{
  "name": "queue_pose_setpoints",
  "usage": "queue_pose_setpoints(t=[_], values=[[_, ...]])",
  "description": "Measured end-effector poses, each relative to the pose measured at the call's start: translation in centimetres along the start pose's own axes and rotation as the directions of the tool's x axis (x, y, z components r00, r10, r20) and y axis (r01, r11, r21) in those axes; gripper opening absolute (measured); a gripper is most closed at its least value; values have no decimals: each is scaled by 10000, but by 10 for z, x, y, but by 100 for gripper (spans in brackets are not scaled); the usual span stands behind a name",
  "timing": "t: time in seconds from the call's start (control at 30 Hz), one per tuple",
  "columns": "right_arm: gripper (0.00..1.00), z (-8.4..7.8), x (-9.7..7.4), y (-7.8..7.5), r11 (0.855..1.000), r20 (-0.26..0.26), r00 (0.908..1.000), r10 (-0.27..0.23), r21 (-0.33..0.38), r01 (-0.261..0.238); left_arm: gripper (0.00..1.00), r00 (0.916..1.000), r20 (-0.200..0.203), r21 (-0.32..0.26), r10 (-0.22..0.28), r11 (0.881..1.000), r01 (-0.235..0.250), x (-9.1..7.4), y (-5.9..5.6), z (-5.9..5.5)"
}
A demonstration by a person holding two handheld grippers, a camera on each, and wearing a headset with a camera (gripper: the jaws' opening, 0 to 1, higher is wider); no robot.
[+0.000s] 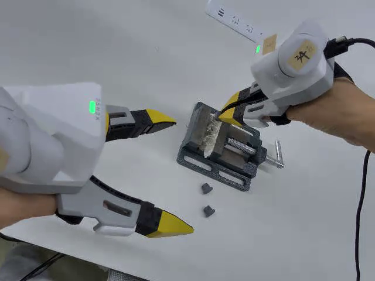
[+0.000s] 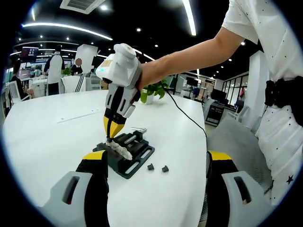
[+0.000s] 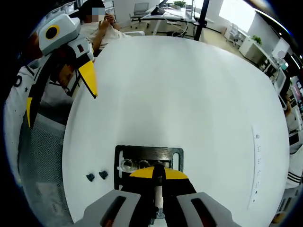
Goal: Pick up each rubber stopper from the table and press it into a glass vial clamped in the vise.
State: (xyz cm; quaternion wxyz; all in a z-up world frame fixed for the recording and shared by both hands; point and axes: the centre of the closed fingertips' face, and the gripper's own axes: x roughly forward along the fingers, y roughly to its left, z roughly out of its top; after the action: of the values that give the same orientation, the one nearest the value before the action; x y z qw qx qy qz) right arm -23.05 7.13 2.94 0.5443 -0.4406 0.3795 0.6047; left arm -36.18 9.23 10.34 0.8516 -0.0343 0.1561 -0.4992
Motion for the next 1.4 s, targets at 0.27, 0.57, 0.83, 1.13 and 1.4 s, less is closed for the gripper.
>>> queue_pose_setpoints(t=[0.27, 0.57, 0.83, 1.13, 1.4], values=[[0, 1, 1, 2, 9999, -325, 9995, 30, -166, -35, 84, 10000, 11, 28, 17, 10000, -17, 0, 0, 1], [0, 2, 3, 1, 9997, -489, 9985, 238, -68, -241, 84, 10000, 30, 73, 60, 10000, -60, -2, 2, 2], [0, 1, 4, 2, 9997, -577, 9982, 184, -135, -192, 83, 9999, 80, 54, 125, 9999, -125, -4, 3, 3], [0, 1, 5, 0, 9996, -564, 9984, 57, -288, -73, 82, 9997, 131, 58, 201, 9998, -202, -5, 6, 4], [0, 0, 6, 1, 9983, -565, 9984, -99, -582, 66, 82, 9997, 130, 67, 216, 9997, -217, -5, 6, 5]])
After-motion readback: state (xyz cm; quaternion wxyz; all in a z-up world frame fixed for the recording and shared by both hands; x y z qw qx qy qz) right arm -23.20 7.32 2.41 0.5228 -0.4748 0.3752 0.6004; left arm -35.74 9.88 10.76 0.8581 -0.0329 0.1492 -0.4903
